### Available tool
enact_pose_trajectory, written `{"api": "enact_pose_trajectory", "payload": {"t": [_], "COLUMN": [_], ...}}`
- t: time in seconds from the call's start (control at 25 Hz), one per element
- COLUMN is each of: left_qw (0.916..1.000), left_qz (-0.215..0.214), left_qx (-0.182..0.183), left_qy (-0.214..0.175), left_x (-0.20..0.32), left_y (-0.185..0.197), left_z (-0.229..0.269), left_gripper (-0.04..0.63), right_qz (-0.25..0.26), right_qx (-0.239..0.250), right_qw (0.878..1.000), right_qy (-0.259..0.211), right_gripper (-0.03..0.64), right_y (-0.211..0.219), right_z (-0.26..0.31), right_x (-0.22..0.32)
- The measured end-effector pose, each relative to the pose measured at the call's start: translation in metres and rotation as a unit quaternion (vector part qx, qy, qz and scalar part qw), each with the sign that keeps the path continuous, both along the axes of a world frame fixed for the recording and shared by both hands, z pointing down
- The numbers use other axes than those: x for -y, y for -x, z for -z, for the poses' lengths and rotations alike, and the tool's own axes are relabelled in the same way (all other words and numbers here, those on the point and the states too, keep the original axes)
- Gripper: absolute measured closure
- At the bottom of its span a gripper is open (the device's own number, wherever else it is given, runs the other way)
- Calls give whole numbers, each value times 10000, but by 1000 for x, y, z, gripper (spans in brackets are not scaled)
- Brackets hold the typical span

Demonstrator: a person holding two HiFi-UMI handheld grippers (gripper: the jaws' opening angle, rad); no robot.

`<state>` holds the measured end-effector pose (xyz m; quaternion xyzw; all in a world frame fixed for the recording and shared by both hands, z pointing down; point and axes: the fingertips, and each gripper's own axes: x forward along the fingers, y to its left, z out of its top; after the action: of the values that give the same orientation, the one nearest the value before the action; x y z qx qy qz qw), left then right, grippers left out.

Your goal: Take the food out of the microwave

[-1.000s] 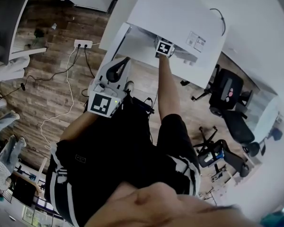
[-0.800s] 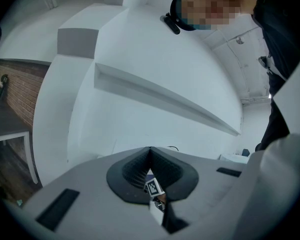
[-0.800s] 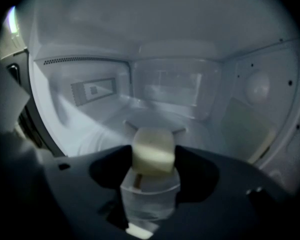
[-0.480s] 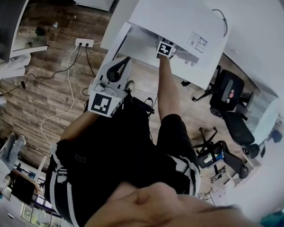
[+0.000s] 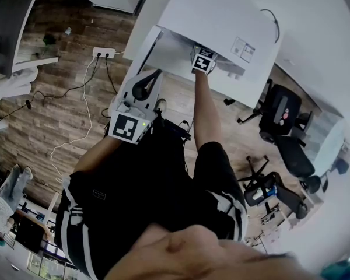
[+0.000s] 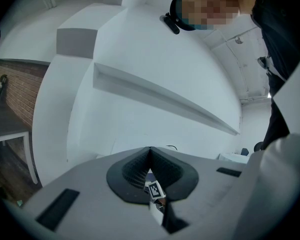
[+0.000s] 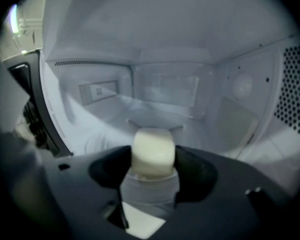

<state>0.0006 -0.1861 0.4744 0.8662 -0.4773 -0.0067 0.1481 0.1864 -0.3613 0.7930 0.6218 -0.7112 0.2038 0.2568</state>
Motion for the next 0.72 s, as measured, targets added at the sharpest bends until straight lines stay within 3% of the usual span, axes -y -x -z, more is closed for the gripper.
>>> {"api": "enact_pose_trajectory", "payload": {"t": [0.72], "left_qw": [10000], "left_qz": [0], "left_qx": [-13], "left_qy": [-89], "left_x": [-15], "left_y": [-3], "left_z": [6], "left_gripper": [565], "right_qz": [96], "right_qx": [154], "right_qw": [9996], "right_qy": [-224], "right_gripper": [330], "right_y": [11], "right_z": [20], "right_x": [-28]}}
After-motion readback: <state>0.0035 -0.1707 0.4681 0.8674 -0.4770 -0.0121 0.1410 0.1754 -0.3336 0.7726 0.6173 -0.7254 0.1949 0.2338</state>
